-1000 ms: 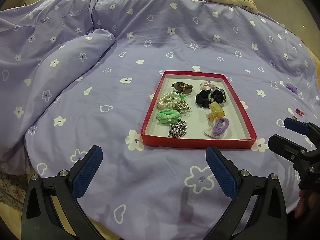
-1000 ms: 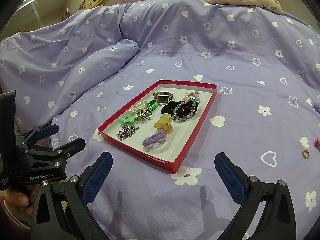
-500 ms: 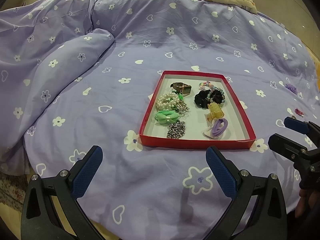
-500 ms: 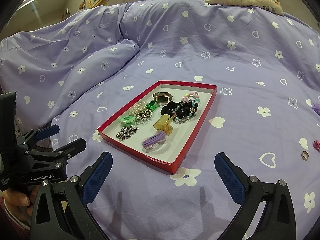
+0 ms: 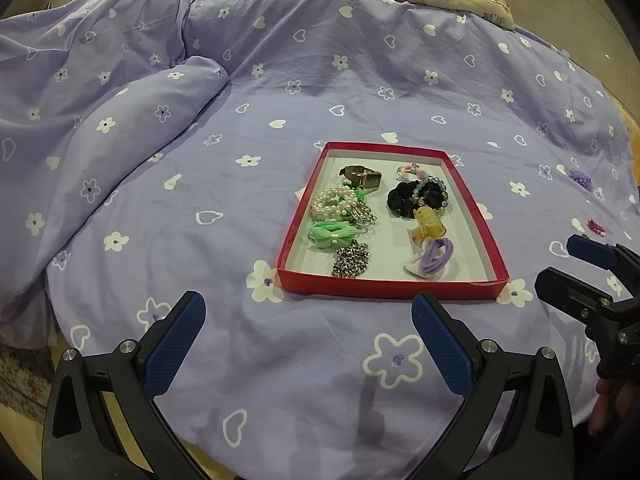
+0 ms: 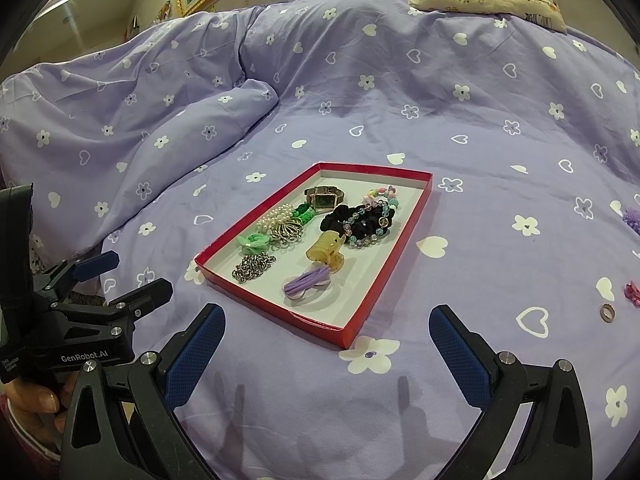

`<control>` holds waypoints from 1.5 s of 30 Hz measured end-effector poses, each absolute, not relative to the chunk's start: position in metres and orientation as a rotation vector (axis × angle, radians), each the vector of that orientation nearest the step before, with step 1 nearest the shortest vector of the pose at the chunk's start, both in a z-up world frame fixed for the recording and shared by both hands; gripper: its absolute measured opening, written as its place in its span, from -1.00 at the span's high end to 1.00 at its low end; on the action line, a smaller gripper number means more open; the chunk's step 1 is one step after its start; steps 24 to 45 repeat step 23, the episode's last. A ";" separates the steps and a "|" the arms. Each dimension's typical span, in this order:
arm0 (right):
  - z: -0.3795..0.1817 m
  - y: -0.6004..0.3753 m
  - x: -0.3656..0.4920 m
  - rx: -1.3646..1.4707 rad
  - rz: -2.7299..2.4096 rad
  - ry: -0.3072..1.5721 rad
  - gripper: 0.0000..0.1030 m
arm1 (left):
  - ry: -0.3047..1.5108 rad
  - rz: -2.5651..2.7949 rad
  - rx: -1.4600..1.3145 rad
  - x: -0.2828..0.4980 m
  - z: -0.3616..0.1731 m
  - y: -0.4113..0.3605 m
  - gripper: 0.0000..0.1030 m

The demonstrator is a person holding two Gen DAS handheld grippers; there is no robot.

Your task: Organize jewelry

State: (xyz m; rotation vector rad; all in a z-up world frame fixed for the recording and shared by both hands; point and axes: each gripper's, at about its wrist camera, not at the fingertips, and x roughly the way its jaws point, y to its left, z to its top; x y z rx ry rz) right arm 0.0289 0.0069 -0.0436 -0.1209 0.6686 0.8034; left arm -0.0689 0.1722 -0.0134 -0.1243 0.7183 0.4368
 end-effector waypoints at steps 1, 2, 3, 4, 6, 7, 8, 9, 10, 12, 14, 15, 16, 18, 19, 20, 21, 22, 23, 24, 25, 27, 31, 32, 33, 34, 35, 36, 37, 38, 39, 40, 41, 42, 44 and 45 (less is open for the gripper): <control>-0.043 0.007 0.029 -0.120 0.804 0.669 -1.00 | 0.718 0.437 -0.123 -0.069 -0.013 0.173 -1.00; -0.043 0.007 0.030 -0.121 0.804 0.671 -1.00 | 0.717 0.436 -0.123 -0.070 -0.014 0.172 -1.00; -0.044 0.007 0.029 -0.121 0.804 0.670 -1.00 | 0.717 0.437 -0.122 -0.070 -0.013 0.172 -1.00; -0.043 0.006 0.029 -0.120 0.804 0.669 -1.00 | 0.718 0.437 -0.123 -0.070 -0.014 0.172 -1.00; -0.042 0.006 0.030 -0.123 0.804 0.670 -1.00 | 0.719 0.436 -0.125 -0.070 -0.013 0.172 -1.00; -0.043 0.006 0.029 -0.123 0.804 0.669 -1.00 | 0.719 0.435 -0.125 -0.070 -0.013 0.172 -1.00; -0.043 0.007 0.029 -0.122 0.804 0.668 -1.00 | 0.720 0.437 -0.125 -0.070 -0.013 0.172 -1.00; -0.043 0.007 0.029 -0.122 0.803 0.670 -1.00 | 0.720 0.437 -0.125 -0.070 -0.013 0.172 -1.00; -0.043 0.007 0.030 -0.122 0.803 0.673 -1.00 | 0.719 0.436 -0.126 -0.070 -0.013 0.172 -1.00; -0.042 0.005 0.030 -0.122 0.804 0.673 -1.00 | 0.721 0.436 -0.125 -0.070 -0.013 0.172 -1.00; -0.042 0.006 0.030 -0.123 0.803 0.675 -1.00 | 0.725 0.435 -0.131 -0.070 -0.013 0.173 -1.00; -0.041 0.005 0.031 -0.123 0.802 0.676 -1.00 | 0.725 0.434 -0.134 -0.070 -0.013 0.173 -1.00; -0.040 0.004 0.031 -0.122 0.802 0.675 -1.00 | 0.725 0.433 -0.135 -0.070 -0.013 0.173 -1.00; -0.042 0.006 0.030 -0.126 0.802 0.676 -1.00 | 0.727 0.433 -0.135 -0.070 -0.013 0.173 -1.00; -0.041 0.005 0.031 -0.127 0.801 0.677 -1.00 | 0.726 0.431 -0.135 -0.070 -0.013 0.173 -1.00; -0.041 0.005 0.032 -0.126 0.801 0.677 -1.00 | 0.725 0.432 -0.133 -0.071 -0.013 0.172 -1.00; -0.041 0.005 0.032 -0.126 0.802 0.677 -1.00 | 0.724 0.433 -0.131 -0.070 -0.013 0.172 -1.00; -0.040 0.004 0.033 -0.125 0.802 0.677 -1.00 | 0.726 0.430 -0.130 -0.070 -0.013 0.172 -1.00; -0.040 0.005 0.033 -0.126 0.801 0.676 -1.00 | 0.727 0.427 -0.131 -0.070 -0.013 0.172 -1.00; -0.040 0.005 0.033 -0.126 0.801 0.676 -1.00 | 0.727 0.427 -0.131 -0.070 -0.013 0.172 -1.00; -0.040 0.005 0.033 -0.126 0.801 0.676 -1.00 | 0.727 0.427 -0.131 -0.070 -0.013 0.172 -1.00; -0.040 0.005 0.033 -0.126 0.801 0.676 -1.00 | 0.727 0.427 -0.131 -0.070 -0.013 0.172 -1.00; -0.040 0.005 0.033 -0.126 0.801 0.676 -1.00 | 0.727 0.427 -0.131 -0.070 -0.013 0.172 -1.00; -0.040 0.005 0.033 -0.126 0.801 0.676 -1.00 | 0.727 0.427 -0.131 -0.070 -0.013 0.172 -1.00; -0.040 0.005 0.033 -0.126 0.801 0.676 -1.00 | 0.727 0.427 -0.131 -0.070 -0.013 0.172 -1.00; -0.040 0.005 0.033 -0.126 0.801 0.676 -1.00 | 0.727 0.427 -0.131 -0.070 -0.013 0.172 -1.00; -0.040 0.005 0.033 -0.126 0.801 0.676 -1.00 | 0.727 0.427 -0.131 -0.070 -0.013 0.172 -1.00; -0.040 0.005 0.033 -0.126 0.801 0.676 -1.00 | 0.727 0.427 -0.131 -0.070 -0.013 0.172 -1.00; -0.040 0.005 0.033 -0.126 0.801 0.676 -1.00 | 0.727 0.427 -0.131 -0.070 -0.013 0.172 -1.00; -0.040 0.005 0.033 -0.126 0.801 0.676 -1.00 | 0.727 0.427 -0.131 -0.070 -0.013 0.172 -1.00; -0.040 0.005 0.033 -0.126 0.801 0.676 -1.00 | 0.727 0.427 -0.131 -0.070 -0.013 0.172 -1.00; -0.040 0.005 0.033 -0.126 0.801 0.676 -1.00 | 0.727 0.427 -0.131 -0.070 -0.013 0.172 -1.00; -0.040 0.005 0.033 -0.126 0.801 0.676 -1.00 | 0.727 0.427 -0.131 -0.070 -0.013 0.172 -1.00; -0.040 0.005 0.033 -0.126 0.801 0.676 -1.00 | 0.727 0.427 -0.131 -0.070 -0.013 0.172 -1.00; -0.040 0.005 0.033 -0.126 0.801 0.676 -1.00 | 0.727 0.427 -0.131 -0.070 -0.013 0.172 -1.00; -0.040 0.005 0.033 -0.126 0.801 0.676 -1.00 | 0.727 0.427 -0.131 -0.070 -0.013 0.172 -1.00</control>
